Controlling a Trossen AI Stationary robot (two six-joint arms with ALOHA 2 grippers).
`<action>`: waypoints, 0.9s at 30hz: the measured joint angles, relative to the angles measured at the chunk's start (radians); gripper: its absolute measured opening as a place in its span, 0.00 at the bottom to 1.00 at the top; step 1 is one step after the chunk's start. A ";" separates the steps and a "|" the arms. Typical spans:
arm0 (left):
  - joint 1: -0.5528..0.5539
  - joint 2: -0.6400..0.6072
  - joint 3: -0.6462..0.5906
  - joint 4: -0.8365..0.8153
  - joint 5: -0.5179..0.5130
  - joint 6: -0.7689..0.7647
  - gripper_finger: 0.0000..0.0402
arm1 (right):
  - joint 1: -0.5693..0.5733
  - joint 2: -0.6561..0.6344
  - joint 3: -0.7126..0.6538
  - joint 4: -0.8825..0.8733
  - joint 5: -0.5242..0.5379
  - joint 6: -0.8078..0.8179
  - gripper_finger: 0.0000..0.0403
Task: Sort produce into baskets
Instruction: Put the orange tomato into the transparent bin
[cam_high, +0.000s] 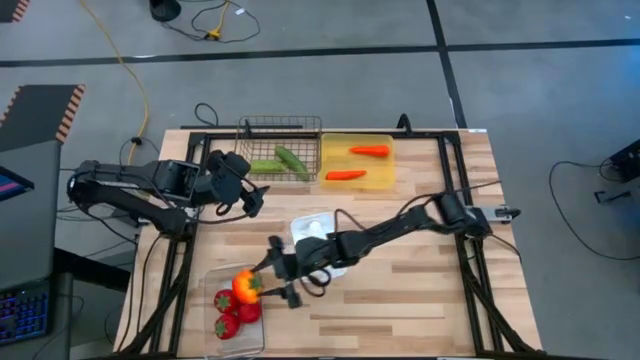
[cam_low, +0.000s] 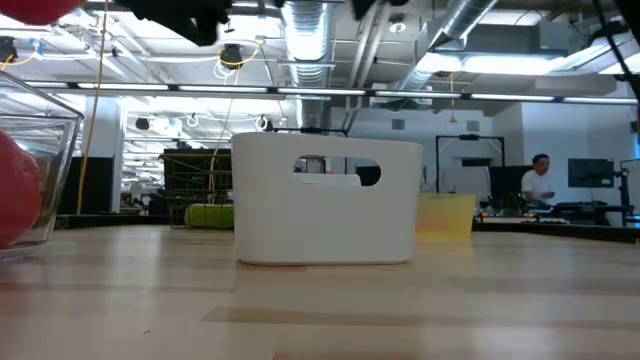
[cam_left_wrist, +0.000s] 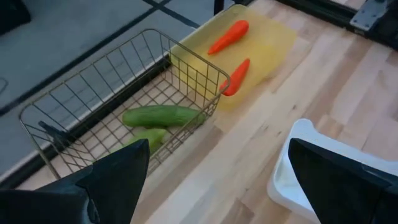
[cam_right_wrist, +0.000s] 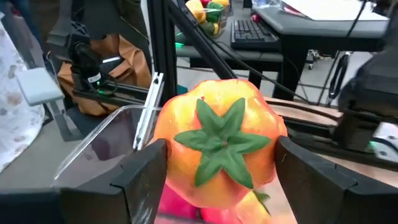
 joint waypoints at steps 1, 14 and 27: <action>0.004 0.000 0.000 0.000 0.003 0.013 0.92 | 0.000 0.025 0.029 -0.007 -0.001 0.003 0.76; 0.009 -0.109 0.000 -0.003 0.014 0.070 0.92 | 0.001 0.212 0.235 -0.068 -0.002 0.004 0.76; -0.045 -0.210 0.000 0.007 0.019 0.181 0.92 | -0.004 0.212 0.236 -0.080 0.002 0.006 0.83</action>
